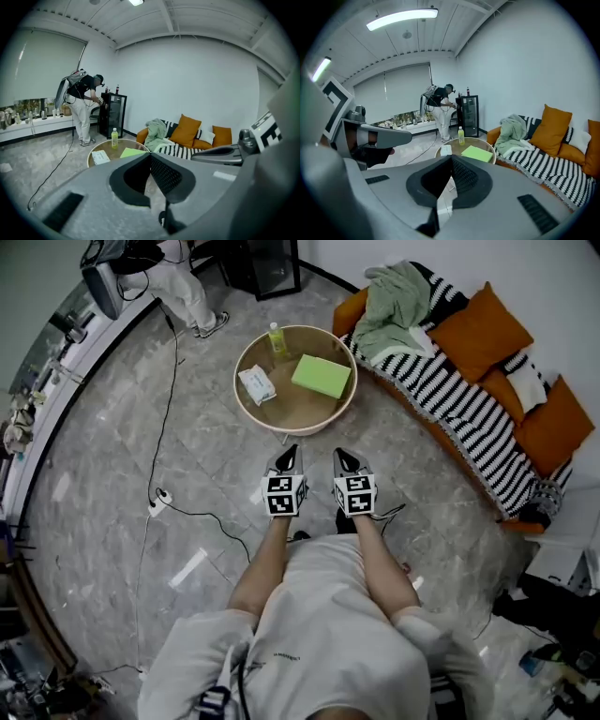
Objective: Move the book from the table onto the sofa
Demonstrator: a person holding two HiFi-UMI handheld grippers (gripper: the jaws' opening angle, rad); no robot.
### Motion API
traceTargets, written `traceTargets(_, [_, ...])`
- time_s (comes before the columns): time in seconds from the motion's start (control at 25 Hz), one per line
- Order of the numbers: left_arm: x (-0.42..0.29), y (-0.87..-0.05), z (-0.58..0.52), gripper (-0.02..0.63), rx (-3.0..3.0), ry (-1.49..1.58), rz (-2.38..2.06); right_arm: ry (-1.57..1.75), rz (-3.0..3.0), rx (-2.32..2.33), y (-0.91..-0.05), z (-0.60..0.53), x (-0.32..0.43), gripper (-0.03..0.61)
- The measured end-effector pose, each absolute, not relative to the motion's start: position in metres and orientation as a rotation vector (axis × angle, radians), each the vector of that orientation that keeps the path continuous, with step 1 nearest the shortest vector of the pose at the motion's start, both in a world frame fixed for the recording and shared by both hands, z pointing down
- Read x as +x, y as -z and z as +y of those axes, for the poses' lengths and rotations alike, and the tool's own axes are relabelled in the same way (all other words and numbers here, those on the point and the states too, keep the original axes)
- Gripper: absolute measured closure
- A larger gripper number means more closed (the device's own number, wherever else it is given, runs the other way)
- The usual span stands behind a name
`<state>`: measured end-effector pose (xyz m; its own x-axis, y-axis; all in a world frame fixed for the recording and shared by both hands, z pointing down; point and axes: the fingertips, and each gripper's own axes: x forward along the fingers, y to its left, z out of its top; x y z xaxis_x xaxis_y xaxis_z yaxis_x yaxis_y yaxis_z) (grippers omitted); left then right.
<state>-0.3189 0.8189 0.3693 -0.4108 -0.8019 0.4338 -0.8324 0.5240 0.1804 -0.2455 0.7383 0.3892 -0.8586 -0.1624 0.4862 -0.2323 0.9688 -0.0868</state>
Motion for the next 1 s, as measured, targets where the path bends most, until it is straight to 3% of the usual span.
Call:
traceTargets(0.8, [-0.377,-0.38,0.726,0.604,1.242,-0.171,-2.262,-0.551,-2.501,0.052,-0.433,0.643,-0.305,0.572])
traceTargets(1.0, [-0.382,-0.379,0.705,0.604,1.206,-0.217,-2.283,-0.461,-2.457,0.0,-0.445,0.626,-0.315,0.572])
